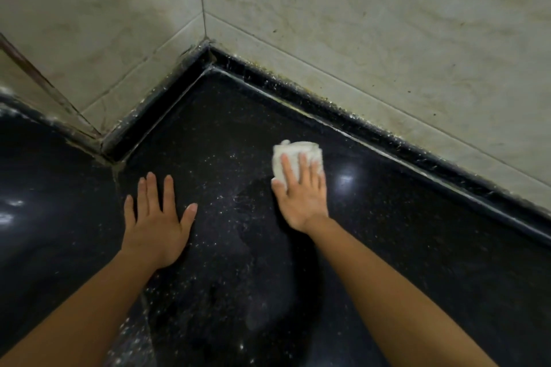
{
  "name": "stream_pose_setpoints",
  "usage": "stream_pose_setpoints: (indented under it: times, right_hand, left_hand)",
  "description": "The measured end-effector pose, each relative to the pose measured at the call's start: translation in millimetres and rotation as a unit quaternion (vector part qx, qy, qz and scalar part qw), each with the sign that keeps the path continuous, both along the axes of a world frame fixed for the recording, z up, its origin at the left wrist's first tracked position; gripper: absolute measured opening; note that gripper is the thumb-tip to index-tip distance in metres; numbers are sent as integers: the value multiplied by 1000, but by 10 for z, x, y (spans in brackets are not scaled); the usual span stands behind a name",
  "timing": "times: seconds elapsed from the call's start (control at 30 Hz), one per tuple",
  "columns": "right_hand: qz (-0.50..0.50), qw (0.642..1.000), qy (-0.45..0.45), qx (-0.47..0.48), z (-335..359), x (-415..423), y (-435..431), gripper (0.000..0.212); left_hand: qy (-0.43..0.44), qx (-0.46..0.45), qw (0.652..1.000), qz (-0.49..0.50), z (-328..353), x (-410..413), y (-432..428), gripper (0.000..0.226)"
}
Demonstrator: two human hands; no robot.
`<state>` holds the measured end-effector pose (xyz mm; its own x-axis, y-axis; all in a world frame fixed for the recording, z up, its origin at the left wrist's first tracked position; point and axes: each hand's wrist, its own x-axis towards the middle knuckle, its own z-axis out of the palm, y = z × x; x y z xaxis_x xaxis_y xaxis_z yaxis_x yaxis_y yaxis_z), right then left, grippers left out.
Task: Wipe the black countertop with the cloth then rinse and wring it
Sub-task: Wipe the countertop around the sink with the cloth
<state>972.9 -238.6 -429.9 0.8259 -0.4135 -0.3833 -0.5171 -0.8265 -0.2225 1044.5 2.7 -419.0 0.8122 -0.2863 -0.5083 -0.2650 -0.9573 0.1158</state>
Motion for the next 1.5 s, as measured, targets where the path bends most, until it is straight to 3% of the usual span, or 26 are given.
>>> stream_pose_setpoints:
  times: [0.17,0.27,0.37,0.43,0.57,0.67,0.77,0.93,1.2,1.3,1.4,1.5]
  right_hand:
    - [190,981,-40,12,54,-377,-38,53]
    - [207,977,-34,-26,63,-617,-403,53]
    - [47,994,-34,-93,-5,-780,-845,67]
    - [-80,990,-21,-111,-9,-798,-1077,64]
    - [-293,953,-17,-80,-14,-443,-1095,58]
    - [-366,928,-23,-64,-69,30,-804,61]
    - [-304,951,-27,-53,-82,453,-496,61]
    - [-65,996,-40,-50,-69,738,55,61]
    - [240,968,-77,12,-9,122,398,57]
    - [219,972,-87,-27,-5,7,28,60]
    - [72,989,-90,-97,22,93,-377,62]
    - [-20,992,-80,-98,46,266,-595,49]
  left_hand:
    - [22,5,1000,-4,41,15,-8,73]
    - [27,5,1000,-6,58,18,-6,73]
    - [29,8,1000,-7,68,16,-11,73]
    - [24,5,1000,-6,67,13,-16,73]
    - [21,-6,1000,-2,62,15,-17,72]
    - [24,-12,1000,1,53,19,-7,72]
    - [23,-20,1000,5,38,22,-3,71]
    - [26,-29,999,3,35,30,10,70]
    - [45,-19,999,7,57,52,-8,73]
    - [48,-25,999,3,61,54,9,73]
    - [49,-34,998,4,57,50,23,73]
    - [49,-37,998,4,55,49,22,71]
